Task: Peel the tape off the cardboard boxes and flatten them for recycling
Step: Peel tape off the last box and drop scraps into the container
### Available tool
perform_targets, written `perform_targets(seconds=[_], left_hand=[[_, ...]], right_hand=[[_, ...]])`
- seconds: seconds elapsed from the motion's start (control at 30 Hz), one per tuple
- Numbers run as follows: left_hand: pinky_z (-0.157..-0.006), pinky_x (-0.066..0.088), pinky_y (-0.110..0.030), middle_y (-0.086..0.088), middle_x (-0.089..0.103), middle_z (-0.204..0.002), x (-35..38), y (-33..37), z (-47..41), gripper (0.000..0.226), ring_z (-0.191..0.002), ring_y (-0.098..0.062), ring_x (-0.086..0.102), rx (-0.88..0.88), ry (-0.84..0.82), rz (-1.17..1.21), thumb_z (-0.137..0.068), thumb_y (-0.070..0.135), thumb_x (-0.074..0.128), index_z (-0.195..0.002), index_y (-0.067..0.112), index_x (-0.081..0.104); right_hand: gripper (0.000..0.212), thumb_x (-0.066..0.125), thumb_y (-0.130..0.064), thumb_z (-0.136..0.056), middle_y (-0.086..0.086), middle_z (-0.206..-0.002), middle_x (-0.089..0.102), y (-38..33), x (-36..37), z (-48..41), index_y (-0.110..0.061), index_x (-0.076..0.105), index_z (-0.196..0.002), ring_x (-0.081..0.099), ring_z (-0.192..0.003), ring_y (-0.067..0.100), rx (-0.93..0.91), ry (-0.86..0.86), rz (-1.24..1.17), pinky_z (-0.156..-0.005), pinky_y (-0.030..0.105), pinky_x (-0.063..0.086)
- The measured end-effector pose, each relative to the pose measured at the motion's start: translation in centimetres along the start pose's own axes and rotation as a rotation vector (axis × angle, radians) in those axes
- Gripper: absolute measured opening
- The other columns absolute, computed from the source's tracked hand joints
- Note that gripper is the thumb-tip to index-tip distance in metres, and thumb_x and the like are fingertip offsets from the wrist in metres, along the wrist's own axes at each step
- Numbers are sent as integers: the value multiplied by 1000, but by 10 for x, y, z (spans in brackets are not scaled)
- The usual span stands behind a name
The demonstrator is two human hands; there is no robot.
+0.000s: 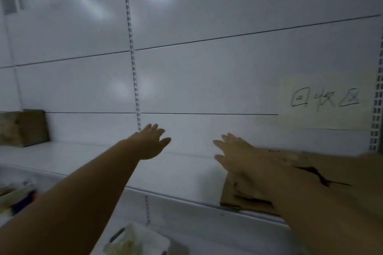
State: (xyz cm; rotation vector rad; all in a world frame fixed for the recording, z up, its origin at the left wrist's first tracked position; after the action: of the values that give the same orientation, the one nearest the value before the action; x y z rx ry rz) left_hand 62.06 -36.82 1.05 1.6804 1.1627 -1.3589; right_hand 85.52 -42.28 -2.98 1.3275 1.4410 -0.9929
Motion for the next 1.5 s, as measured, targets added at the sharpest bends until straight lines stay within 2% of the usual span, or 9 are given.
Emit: perform_targets(seconds=[0.13,0.43,0.57,0.73,0.93,1.1,1.27,1.37,1.5], left_hand=[[-118,13,-46,-5,9,-160,5,-82,32,58,-147,-21,4,-59,-2,31,-101,46,25,-150,15,22],[-117,8,-47,-4,5,-160,57,-254,46,59,-147,-20,-3,-256,-48,3,-100,48,24,-151,19,18],[-118,7,-48,-4,4,-160,77,-335,47,60,-147,-20,-2,-349,-137,-97,-100,50,24,-151,19,16],[-119,10,-46,-4,8,-160,62,-428,32,59,-147,-21,1,-479,-125,-120,-100,49,26,-151,20,18],[-119,5,-46,-3,4,-160,67,-522,28,56,-147,-20,-5,-495,-99,-145,-100,49,26,-150,26,17],[-118,1,-48,-4,3,-160,77,-621,26,58,-147,-22,-5,-505,-95,-175,-99,50,26,-151,26,15],[-118,0,-52,-2,7,-160,76,-709,13,58,-147,-20,-4,-418,-55,-179,-99,51,25,-150,25,17],[-116,-4,-55,-1,6,-160,73,-757,3,57,-147,-19,-6,-365,-42,-189,-99,51,23,-150,26,18],[-117,-3,-53,-2,4,-160,88,-817,-8,57,-147,-20,-7,-347,-71,-143,-99,52,23,-150,26,18]], right_hand=[[59,27,-43,-101,7,-159,-5,-111,28,-36,-23,6,-152,-7,-146,22,-207,-99,75,-118,38,-1],[63,33,-45,-99,10,-159,-5,-288,88,-129,-22,5,-152,-6,-146,22,-439,-205,43,-118,40,-1],[64,34,-47,-99,9,-159,-1,-345,111,-187,-21,8,-152,-6,-146,24,-543,-160,38,-118,42,1],[61,31,-45,-100,11,-159,-2,-419,138,-259,-20,9,-151,-7,-146,25,-612,-134,25,-118,44,-1],[64,36,-44,-99,9,-159,-8,-522,153,-313,-24,4,-151,-8,-146,24,-742,-118,-18,-117,42,2],[66,37,-40,-99,10,-158,-12,-596,163,-361,-26,-1,-151,-9,-146,25,-739,-85,18,-118,42,2],[68,39,-40,-99,9,-158,-13,-666,169,-404,-25,-2,-151,-11,-146,23,-671,-104,-3,-118,40,0],[67,39,-40,-98,9,-159,-12,-699,168,-434,-26,0,-152,-11,-146,22,-624,-56,-22,-118,38,0],[67,38,-39,-99,8,-158,-14,-741,181,-467,-26,0,-152,-13,-146,22,-589,-93,-15,-118,39,0]])
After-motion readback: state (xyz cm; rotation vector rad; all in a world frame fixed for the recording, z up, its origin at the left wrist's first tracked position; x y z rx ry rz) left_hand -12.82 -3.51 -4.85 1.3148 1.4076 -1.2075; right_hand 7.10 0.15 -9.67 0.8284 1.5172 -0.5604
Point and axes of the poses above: each hand's wrist, its own z-axis away from the middle knuckle, its own x-axis out of the palm, y = z × x, the point moved 3 cm from there along -z, towards the middle knuckle
